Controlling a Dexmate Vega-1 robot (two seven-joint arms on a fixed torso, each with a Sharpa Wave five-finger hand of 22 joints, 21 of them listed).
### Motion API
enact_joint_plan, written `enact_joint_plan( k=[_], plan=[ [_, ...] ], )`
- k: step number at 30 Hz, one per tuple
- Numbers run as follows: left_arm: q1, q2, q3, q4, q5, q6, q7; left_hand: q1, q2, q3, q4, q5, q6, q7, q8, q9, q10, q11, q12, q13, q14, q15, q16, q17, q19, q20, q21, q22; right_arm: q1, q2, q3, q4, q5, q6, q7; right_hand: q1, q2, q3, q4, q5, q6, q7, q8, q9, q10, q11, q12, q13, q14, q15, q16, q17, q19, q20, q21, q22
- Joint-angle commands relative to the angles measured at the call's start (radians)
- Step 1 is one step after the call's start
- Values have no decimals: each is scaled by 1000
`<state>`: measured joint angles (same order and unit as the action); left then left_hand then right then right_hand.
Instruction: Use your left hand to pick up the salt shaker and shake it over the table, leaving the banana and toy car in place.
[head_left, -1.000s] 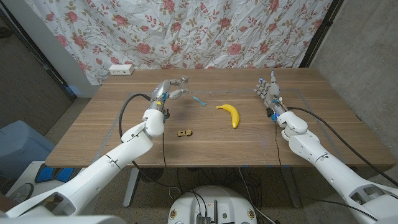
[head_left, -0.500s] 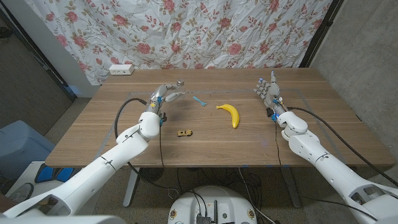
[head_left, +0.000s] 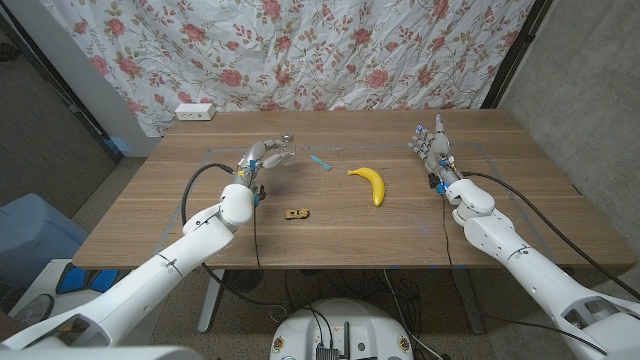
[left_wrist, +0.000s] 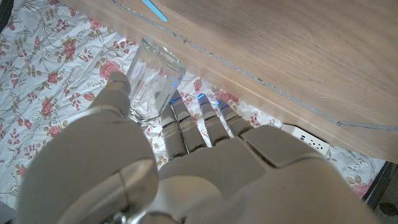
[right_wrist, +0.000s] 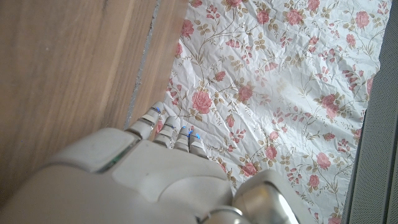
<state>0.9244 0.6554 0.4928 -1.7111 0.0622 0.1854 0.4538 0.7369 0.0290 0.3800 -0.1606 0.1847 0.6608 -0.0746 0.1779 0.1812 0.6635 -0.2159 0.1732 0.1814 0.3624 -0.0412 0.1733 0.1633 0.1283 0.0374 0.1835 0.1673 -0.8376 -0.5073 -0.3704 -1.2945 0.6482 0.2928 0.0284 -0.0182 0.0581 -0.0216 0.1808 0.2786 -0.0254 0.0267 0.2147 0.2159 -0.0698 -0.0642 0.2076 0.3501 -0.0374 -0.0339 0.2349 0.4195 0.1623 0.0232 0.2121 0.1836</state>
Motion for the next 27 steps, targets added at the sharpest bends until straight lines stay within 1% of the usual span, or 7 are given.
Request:
enact_joint_plan(
  k=[1,5,11,27],
  plan=[
    [7,4,4,53,-24,-68,14,-3,7,7,-3,-1,-8,-2,1,2,-8,2,2,1,-9,-83,-1,2,-7,2,-4,4,0,0,0,0,0,0,0,0,102,-1,6,7,0,8,4,4,-7,0,7,3,-6,-35,4,5,5,-1,6,5],
    [10,5,6,73,-29,-92,12,-4,8,7,-3,-1,-12,-3,1,2,-13,2,2,1,-12,-85,-1,2,-12,2,-5,4,0,0,0,0,0,0,0,0,102,-1,6,7,0,8,4,4,-6,0,7,3,-6,-35,4,5,5,-1,6,5],
    [13,4,9,83,-30,-99,16,-6,8,7,-3,-1,-18,-7,2,2,-21,3,3,0,-16,-85,0,3,-17,1,-4,4,0,0,0,0,0,0,0,0,102,-1,6,7,0,8,4,4,-4,-1,8,3,-6,-36,4,5,5,-1,6,5],
    [23,12,13,85,-30,-107,12,-8,12,9,-4,-1,9,6,16,2,6,3,17,1,-10,-102,6,2,-17,-2,0,3,0,0,0,0,0,0,0,0,102,-1,6,7,-1,8,3,4,-6,-1,7,3,-6,-36,4,5,5,-1,6,5]
  ],
)
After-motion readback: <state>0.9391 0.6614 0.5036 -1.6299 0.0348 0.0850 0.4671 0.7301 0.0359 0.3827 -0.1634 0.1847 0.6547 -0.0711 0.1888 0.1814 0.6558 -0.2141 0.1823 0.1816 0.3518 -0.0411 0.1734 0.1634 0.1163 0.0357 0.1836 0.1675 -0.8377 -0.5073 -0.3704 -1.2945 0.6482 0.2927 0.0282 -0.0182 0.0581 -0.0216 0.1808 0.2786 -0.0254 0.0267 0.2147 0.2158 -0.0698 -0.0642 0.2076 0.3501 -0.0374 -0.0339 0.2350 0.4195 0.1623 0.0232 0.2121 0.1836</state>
